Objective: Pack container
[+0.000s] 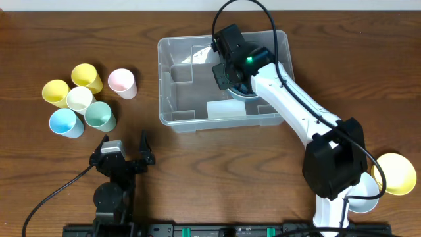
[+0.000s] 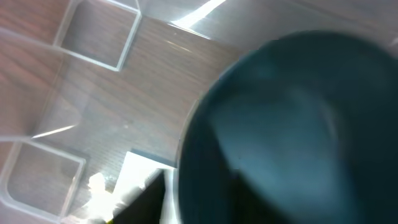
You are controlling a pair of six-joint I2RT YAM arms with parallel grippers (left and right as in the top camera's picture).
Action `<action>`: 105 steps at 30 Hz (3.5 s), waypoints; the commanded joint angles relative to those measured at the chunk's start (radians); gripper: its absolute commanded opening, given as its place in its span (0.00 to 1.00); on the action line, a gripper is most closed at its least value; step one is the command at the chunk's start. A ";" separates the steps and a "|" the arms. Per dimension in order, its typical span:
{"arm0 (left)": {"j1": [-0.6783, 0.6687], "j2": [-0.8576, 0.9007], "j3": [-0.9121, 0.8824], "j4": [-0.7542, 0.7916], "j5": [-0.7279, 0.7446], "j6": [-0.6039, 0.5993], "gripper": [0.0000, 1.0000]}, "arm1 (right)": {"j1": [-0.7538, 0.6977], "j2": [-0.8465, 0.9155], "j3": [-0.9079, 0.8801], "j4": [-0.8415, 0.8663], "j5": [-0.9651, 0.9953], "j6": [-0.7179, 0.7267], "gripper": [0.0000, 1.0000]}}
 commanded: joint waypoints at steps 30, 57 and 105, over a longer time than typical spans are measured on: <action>0.003 0.000 -0.029 -0.023 -0.001 0.003 0.98 | -0.055 -0.322 0.007 -0.245 0.047 0.070 0.44; 0.003 0.000 -0.029 -0.023 -0.001 0.003 0.98 | -0.665 -0.664 -0.461 -0.498 0.001 0.309 0.46; 0.003 0.000 -0.029 -0.023 -0.001 0.002 0.98 | -0.924 -0.662 -0.995 -0.050 -0.116 0.246 0.33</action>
